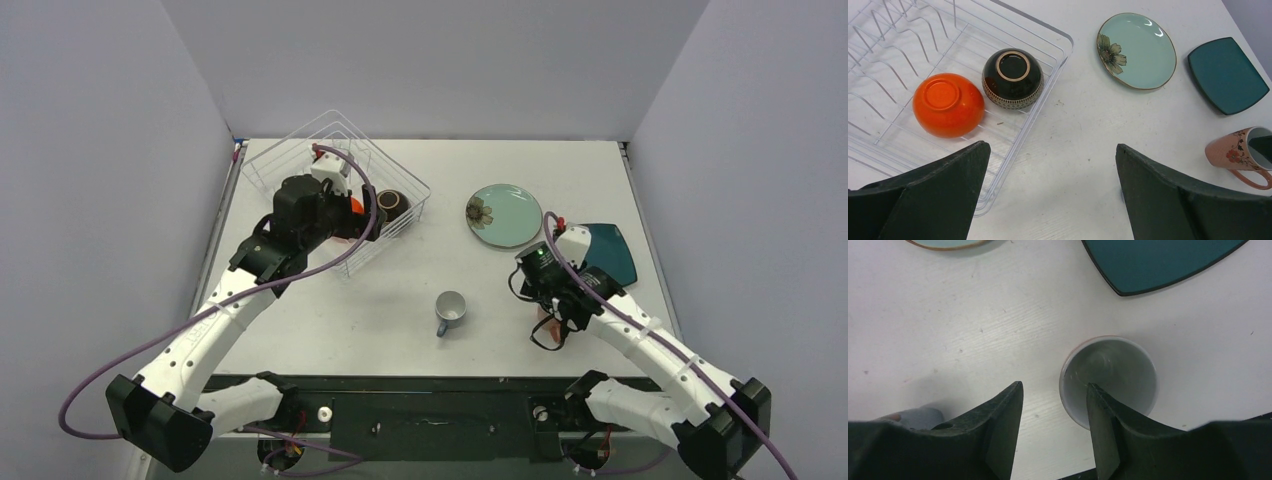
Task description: Load the mixed dishes into the dish rack
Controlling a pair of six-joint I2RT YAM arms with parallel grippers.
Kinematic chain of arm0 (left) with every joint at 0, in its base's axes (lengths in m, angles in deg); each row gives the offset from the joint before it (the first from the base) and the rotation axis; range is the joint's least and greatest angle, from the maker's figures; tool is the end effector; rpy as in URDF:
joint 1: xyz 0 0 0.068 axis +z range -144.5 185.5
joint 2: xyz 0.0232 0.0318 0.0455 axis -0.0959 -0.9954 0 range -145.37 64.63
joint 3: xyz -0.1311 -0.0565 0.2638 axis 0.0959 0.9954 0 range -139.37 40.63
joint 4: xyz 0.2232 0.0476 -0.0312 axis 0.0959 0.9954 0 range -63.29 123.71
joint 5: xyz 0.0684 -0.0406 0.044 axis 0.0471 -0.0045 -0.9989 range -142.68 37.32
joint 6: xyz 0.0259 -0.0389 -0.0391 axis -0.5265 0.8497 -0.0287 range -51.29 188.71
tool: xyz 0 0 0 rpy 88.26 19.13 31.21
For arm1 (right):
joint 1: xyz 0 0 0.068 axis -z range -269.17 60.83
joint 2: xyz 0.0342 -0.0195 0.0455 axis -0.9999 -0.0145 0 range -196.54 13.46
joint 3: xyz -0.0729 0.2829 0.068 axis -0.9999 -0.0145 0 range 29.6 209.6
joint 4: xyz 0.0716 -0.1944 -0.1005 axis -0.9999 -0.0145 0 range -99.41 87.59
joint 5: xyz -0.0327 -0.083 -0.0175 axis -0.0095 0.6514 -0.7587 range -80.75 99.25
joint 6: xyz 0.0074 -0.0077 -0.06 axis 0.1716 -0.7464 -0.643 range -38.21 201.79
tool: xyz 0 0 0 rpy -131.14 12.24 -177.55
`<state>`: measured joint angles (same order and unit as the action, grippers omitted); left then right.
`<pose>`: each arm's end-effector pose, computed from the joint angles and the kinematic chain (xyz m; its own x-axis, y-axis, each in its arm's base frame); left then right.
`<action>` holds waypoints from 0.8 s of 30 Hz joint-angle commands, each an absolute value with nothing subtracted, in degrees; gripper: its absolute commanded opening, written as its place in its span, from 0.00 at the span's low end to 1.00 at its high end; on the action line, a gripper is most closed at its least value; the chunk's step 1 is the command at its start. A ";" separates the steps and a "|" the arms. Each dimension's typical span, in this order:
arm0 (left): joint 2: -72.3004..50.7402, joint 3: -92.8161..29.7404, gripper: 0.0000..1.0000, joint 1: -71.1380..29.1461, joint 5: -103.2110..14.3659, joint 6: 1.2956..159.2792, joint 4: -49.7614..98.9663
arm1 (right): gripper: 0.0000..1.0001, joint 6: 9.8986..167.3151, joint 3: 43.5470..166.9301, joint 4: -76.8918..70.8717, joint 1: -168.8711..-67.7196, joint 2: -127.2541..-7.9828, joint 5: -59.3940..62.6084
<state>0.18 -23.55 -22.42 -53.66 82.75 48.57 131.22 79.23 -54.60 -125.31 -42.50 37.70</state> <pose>0.1918 -0.1008 0.3910 -0.4330 -0.0451 -0.9002 0.3599 0.9070 -0.2186 0.1202 0.0608 0.2945 -0.6892 0.3237 -0.6482 0.3167 0.9393 0.1324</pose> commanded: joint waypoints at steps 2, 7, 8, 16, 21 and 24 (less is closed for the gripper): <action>1.87 -23.22 0.97 -22.53 -53.92 82.06 44.58 | 0.45 133.26 77.07 -55.79 -126.32 -46.94 41.24; 1.90 -23.07 0.96 -22.62 -53.77 82.02 44.50 | 0.45 132.52 76.07 -54.72 -126.41 -49.61 42.13; 1.88 -23.04 0.97 -22.62 -53.71 82.06 44.47 | 0.45 132.43 75.67 -54.25 -126.36 -49.80 41.95; 2.07 -22.82 0.96 -22.62 -53.48 82.20 44.31 | 0.35 132.32 73.79 -50.96 -126.40 -51.85 41.60; 1.92 -22.66 0.96 -22.70 -53.74 82.11 44.28 | 0.32 132.12 73.02 -49.30 -126.45 -53.44 41.85; 1.85 -22.59 0.97 -22.79 -53.90 82.07 44.24 | 0.27 131.81 72.70 -49.03 -126.64 -54.73 42.67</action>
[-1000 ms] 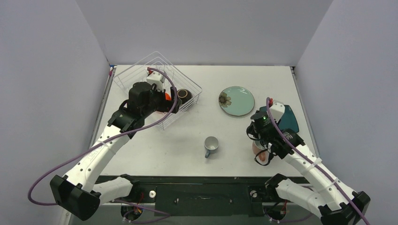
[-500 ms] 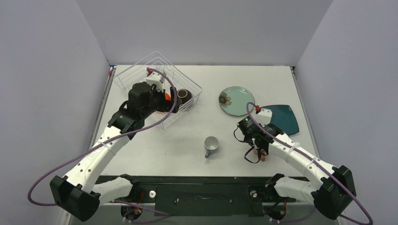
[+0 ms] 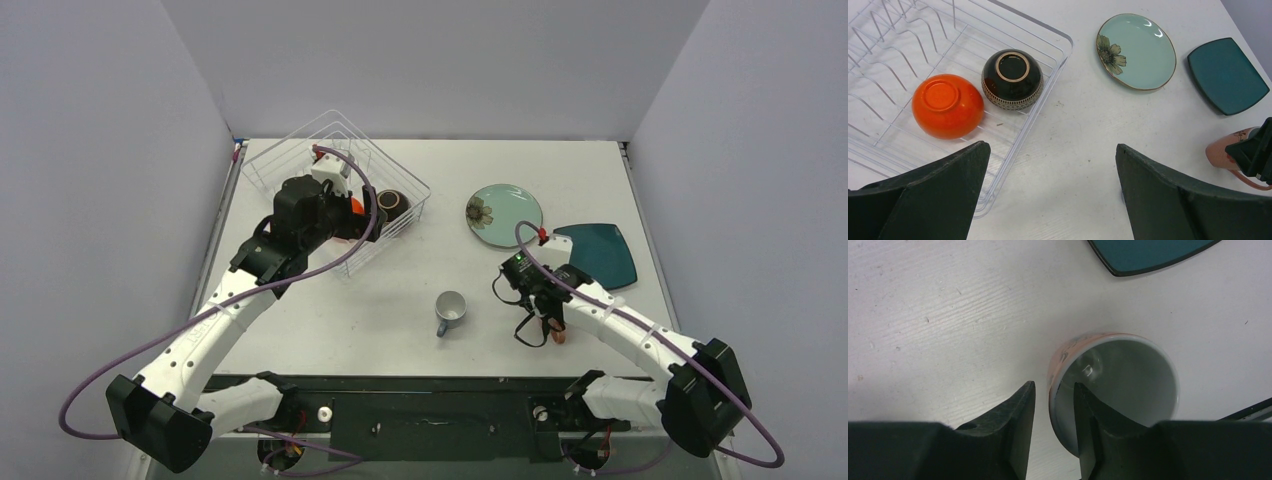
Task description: Load the mixed dishes into the dish rack
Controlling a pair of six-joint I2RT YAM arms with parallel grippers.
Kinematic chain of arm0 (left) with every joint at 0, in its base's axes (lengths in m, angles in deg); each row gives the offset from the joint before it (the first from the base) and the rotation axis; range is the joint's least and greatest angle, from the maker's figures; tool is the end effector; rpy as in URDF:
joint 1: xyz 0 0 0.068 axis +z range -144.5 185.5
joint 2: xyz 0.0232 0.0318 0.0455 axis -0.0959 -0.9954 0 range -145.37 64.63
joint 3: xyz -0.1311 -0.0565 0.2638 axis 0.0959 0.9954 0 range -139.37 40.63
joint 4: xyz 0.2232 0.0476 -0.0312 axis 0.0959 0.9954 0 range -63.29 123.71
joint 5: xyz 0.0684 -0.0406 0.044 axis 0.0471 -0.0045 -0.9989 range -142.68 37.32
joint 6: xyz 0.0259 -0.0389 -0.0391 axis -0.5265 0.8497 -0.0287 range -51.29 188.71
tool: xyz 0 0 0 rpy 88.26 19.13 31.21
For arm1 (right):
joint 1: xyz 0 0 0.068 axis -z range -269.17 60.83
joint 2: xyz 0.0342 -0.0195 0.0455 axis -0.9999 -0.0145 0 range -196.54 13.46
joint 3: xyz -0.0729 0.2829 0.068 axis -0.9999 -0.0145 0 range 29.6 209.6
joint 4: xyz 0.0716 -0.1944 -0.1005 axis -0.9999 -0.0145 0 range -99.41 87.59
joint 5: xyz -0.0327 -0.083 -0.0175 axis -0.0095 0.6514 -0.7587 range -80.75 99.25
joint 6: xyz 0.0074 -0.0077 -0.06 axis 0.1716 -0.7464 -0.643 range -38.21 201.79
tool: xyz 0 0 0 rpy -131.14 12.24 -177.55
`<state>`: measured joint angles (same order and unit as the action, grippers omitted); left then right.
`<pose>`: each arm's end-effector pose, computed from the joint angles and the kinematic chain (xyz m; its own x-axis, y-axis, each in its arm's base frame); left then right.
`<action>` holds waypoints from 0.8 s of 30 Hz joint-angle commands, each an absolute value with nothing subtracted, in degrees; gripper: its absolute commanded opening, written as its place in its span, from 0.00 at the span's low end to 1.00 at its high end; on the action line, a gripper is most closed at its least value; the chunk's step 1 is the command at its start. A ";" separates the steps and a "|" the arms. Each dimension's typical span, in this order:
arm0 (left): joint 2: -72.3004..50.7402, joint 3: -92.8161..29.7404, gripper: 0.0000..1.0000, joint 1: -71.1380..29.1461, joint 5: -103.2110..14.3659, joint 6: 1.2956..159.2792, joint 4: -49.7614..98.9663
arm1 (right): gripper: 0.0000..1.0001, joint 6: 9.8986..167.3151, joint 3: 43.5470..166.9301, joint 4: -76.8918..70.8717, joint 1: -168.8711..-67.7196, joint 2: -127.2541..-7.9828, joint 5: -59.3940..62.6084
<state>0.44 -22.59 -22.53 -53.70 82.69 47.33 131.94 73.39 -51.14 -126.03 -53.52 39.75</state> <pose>0.1916 -0.1011 0.3889 -0.4251 -0.0474 -0.9039 0.3634 0.9057 -0.2184 0.1411 0.0768 0.2465 -0.7874 0.2365 -0.5692 0.3336 0.9401 -0.0709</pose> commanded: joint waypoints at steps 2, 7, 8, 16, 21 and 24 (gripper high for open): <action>1.70 -22.52 0.96 -22.84 -53.82 82.07 44.28 | 0.24 131.85 72.42 -48.79 -126.89 -54.93 43.28; 1.28 -22.65 0.96 -23.24 -52.79 82.06 44.33 | 0.12 132.39 71.12 -47.83 -127.06 -54.04 43.79; 1.31 -22.67 0.97 -23.48 -52.71 81.95 44.21 | 0.09 132.67 70.72 -47.72 -127.12 -53.07 43.83; 2.61 -21.80 0.96 -24.06 -53.88 80.58 43.79 | 0.00 131.70 73.68 -46.55 -127.01 -41.17 46.41; 2.30 -21.97 0.96 -25.67 -54.89 79.88 44.21 | 0.00 128.03 77.54 -42.72 -126.28 -35.37 44.45; 2.23 -21.69 0.97 -25.86 -54.46 79.95 43.80 | 0.00 126.21 78.39 -36.03 -125.02 -33.29 37.29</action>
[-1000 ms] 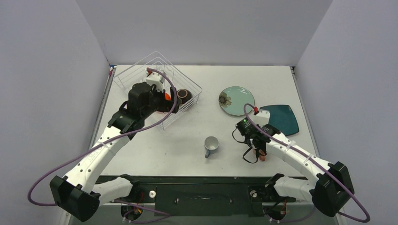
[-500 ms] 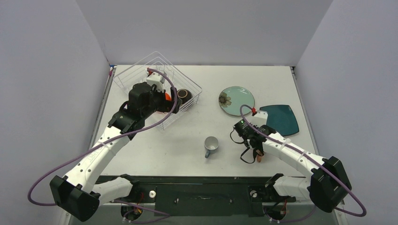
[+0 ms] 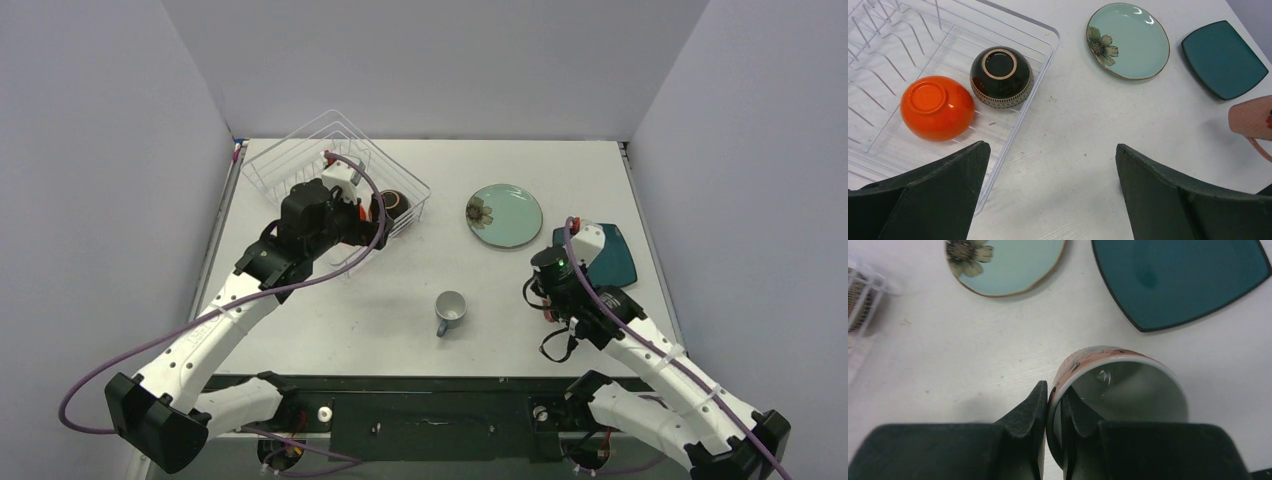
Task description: Load the mixed dishes into the dish rack
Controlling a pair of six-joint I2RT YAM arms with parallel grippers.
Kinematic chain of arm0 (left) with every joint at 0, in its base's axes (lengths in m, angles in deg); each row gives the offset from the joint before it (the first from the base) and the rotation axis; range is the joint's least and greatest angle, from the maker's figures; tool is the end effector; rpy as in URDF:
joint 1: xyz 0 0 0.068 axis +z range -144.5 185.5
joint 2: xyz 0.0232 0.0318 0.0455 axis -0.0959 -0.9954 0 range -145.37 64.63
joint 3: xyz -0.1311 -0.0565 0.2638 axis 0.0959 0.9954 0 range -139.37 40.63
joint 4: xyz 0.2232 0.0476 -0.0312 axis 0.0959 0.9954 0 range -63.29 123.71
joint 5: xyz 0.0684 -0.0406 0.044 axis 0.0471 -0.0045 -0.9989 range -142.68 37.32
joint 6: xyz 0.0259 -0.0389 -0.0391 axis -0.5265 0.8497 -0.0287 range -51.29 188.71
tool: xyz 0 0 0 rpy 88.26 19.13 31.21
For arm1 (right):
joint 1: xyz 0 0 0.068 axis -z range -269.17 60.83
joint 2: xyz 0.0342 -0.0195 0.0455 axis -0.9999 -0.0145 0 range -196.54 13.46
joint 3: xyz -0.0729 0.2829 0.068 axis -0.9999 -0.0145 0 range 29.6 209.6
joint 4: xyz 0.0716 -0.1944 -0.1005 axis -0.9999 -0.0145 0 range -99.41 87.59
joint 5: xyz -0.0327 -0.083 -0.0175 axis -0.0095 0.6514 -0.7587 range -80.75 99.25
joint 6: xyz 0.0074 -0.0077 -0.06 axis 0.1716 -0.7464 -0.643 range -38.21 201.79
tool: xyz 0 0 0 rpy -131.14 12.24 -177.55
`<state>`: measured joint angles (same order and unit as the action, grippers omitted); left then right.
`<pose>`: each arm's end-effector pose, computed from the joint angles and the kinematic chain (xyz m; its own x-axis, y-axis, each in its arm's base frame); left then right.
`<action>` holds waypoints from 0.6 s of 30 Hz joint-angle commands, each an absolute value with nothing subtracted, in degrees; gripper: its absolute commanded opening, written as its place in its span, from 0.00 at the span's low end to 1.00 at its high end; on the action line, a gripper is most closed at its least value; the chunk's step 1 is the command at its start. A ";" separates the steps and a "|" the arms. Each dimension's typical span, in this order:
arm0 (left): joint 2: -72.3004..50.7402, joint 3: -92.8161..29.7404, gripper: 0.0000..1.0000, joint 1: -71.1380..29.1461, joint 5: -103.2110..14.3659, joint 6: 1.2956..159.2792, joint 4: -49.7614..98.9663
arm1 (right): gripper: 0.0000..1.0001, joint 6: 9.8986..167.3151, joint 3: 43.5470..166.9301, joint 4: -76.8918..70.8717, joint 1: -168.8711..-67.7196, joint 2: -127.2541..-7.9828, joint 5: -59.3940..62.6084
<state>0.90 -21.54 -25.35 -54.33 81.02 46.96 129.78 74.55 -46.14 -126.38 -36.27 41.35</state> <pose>0.1852 -0.1091 0.3852 -0.4160 0.0001 -0.9094 0.4105 0.8924 -0.1876 0.1115 0.0542 0.2941 -0.5716 0.3564 -0.7391 0.2881 0.9306 0.2258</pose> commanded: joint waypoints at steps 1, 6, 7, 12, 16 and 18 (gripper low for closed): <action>2.22 -21.55 0.96 -25.87 -54.32 79.98 43.73 | 0.00 125.98 78.52 -33.08 -123.93 -32.63 35.18; 2.06 -21.25 0.96 -25.85 -52.97 80.86 42.91 | 0.00 126.30 77.29 -21.54 -118.77 -30.53 15.81; 2.05 -21.16 0.96 -25.87 -52.01 81.20 42.54 | 0.00 126.94 76.49 -18.25 -117.42 -30.24 11.70; -1.21 -26.53 0.96 -25.90 -46.26 86.18 44.90 | 0.00 134.45 72.93 -5.68 -115.66 -28.17 -0.19; -2.13 -28.44 0.96 -25.83 -36.62 93.71 44.49 | 0.00 140.68 69.49 6.17 -115.62 -27.20 -7.04; -1.42 -25.63 0.96 -25.75 -30.38 102.38 37.54 | 0.00 143.37 68.44 12.09 -115.62 -26.90 -9.53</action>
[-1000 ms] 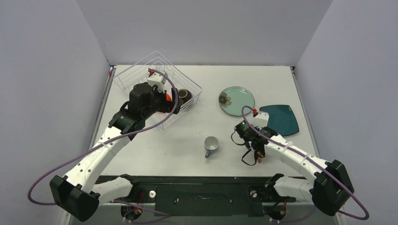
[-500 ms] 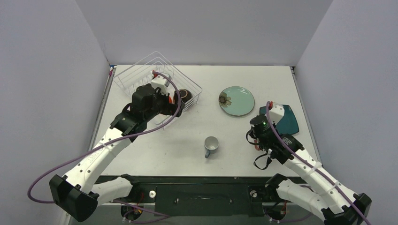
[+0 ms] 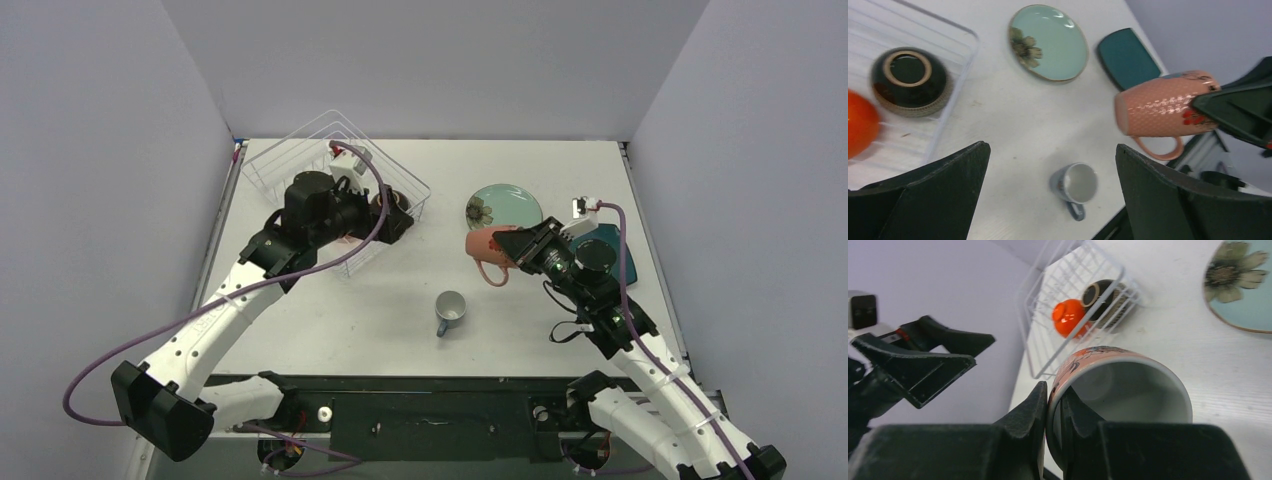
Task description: Load the mixed dishes into the dish rack
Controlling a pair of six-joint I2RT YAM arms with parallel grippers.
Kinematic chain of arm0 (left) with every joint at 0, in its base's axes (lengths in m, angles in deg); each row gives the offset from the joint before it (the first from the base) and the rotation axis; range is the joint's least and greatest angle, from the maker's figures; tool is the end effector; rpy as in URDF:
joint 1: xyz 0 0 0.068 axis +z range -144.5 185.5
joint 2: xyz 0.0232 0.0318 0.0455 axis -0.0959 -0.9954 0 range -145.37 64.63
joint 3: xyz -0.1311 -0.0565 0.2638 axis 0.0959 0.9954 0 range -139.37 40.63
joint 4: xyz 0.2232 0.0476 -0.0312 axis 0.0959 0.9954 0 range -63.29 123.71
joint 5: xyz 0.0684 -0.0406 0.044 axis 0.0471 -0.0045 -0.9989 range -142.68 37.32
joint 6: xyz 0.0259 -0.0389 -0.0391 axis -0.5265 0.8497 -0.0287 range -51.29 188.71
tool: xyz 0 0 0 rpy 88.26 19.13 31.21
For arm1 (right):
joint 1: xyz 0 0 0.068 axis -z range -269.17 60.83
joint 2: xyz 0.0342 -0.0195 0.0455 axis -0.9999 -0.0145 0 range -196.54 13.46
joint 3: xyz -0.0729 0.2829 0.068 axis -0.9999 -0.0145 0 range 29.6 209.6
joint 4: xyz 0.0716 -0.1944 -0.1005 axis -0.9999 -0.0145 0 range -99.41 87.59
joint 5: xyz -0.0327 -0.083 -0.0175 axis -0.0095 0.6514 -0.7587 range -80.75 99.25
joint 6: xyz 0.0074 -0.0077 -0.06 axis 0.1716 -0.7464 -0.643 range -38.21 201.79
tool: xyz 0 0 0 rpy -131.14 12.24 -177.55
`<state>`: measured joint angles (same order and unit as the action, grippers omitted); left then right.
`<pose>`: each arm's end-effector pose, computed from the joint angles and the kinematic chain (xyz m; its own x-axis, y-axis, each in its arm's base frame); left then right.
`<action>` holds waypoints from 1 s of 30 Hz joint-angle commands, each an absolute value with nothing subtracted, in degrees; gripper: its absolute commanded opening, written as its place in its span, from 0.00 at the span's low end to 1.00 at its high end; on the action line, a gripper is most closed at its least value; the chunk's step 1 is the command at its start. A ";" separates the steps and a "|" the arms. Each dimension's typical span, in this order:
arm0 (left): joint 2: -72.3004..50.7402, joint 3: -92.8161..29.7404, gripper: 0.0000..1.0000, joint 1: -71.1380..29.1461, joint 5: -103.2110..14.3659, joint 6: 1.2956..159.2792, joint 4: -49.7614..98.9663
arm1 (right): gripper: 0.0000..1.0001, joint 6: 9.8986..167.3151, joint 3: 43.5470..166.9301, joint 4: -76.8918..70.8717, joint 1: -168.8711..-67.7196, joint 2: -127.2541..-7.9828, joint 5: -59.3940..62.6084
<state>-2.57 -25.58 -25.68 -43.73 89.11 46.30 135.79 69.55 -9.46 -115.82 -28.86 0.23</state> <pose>0.1938 -0.1256 0.3972 -0.5035 -0.0978 -0.8584 0.4914 0.7848 -0.3777 0.1177 0.0670 0.3419 -0.5563 0.6148 -0.5590 -0.2232 0.5375 0.8132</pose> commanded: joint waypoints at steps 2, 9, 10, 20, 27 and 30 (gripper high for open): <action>-1.14 -21.84 0.96 -25.67 -24.53 109.96 30.31 | 0.00 146.07 67.52 15.76 -115.67 -26.84 -10.58; -2.81 -8.00 0.96 -25.70 -13.56 131.84 -0.87 | 0.00 156.40 64.00 29.53 -116.10 -29.34 -14.92; -3.15 -7.55 0.96 -25.70 -13.13 134.41 -5.00 | 0.00 156.80 63.73 30.95 -116.13 -29.47 -15.34; -6.01 -5.42 0.96 -28.01 -10.70 142.23 -19.12 | 0.00 163.62 62.05 42.46 -116.81 -33.88 -16.35; -7.30 -6.18 0.99 -30.03 -10.51 142.72 -18.72 | 0.00 162.34 62.18 42.51 -118.23 -35.13 -15.63; -7.45 -6.80 0.97 -30.34 -10.85 142.37 -17.48 | 0.00 161.27 62.40 41.93 -118.89 -35.39 -15.53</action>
<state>-7.40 -4.93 -29.65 -11.87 141.87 -13.78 162.00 61.44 34.10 -117.86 -35.44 -15.70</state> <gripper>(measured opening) 0.994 0.084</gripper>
